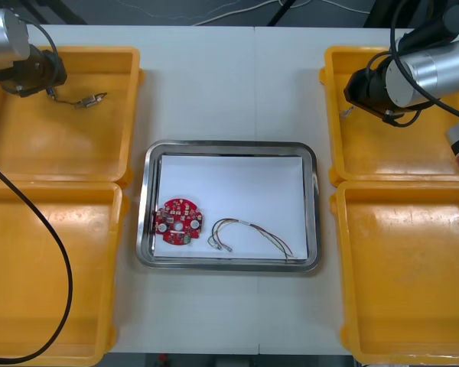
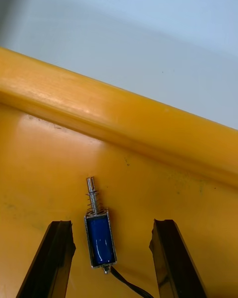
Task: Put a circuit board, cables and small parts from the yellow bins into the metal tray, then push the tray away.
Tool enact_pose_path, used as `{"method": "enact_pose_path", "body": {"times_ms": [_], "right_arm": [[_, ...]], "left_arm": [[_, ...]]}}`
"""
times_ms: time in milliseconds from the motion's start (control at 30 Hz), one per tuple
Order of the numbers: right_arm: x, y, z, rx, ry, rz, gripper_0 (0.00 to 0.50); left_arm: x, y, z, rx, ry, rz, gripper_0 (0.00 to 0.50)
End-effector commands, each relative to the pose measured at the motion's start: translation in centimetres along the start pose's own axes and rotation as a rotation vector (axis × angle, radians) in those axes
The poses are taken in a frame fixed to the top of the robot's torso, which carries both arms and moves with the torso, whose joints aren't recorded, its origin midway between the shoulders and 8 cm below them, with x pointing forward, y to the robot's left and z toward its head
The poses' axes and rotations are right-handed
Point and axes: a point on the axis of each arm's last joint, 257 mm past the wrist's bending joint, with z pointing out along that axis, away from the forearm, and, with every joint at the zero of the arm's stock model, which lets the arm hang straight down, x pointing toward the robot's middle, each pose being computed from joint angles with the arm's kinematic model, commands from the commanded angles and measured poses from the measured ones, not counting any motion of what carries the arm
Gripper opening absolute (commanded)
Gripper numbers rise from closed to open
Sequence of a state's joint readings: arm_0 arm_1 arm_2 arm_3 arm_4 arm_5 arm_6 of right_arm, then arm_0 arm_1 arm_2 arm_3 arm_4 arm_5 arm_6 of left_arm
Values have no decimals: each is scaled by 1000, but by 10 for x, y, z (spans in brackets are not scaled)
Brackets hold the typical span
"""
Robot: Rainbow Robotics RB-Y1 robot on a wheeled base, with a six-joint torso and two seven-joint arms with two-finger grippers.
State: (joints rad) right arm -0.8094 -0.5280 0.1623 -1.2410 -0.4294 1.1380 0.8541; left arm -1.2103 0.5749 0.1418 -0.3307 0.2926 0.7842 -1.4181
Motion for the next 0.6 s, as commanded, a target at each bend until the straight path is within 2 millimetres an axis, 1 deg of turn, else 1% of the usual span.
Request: {"method": "enact_pose_path", "body": {"times_ms": [33, 233, 367, 600], "right_arm": [[-12, 31, -3, -49, -31, 32, 500], [-7, 29, 9, -60, -31, 60, 500], [-7, 27, 15, -70, -41, 75, 500], [-8, 31, 19, -88, -53, 85, 500]], "left_arm": [[-36, 23, -12, -23, -80, 87, 464], [-23, 29, -5, -32, -69, 92, 464], [-13, 33, 2, -37, -61, 100, 466], [-3, 38, 6, -46, -46, 108, 465]]}}
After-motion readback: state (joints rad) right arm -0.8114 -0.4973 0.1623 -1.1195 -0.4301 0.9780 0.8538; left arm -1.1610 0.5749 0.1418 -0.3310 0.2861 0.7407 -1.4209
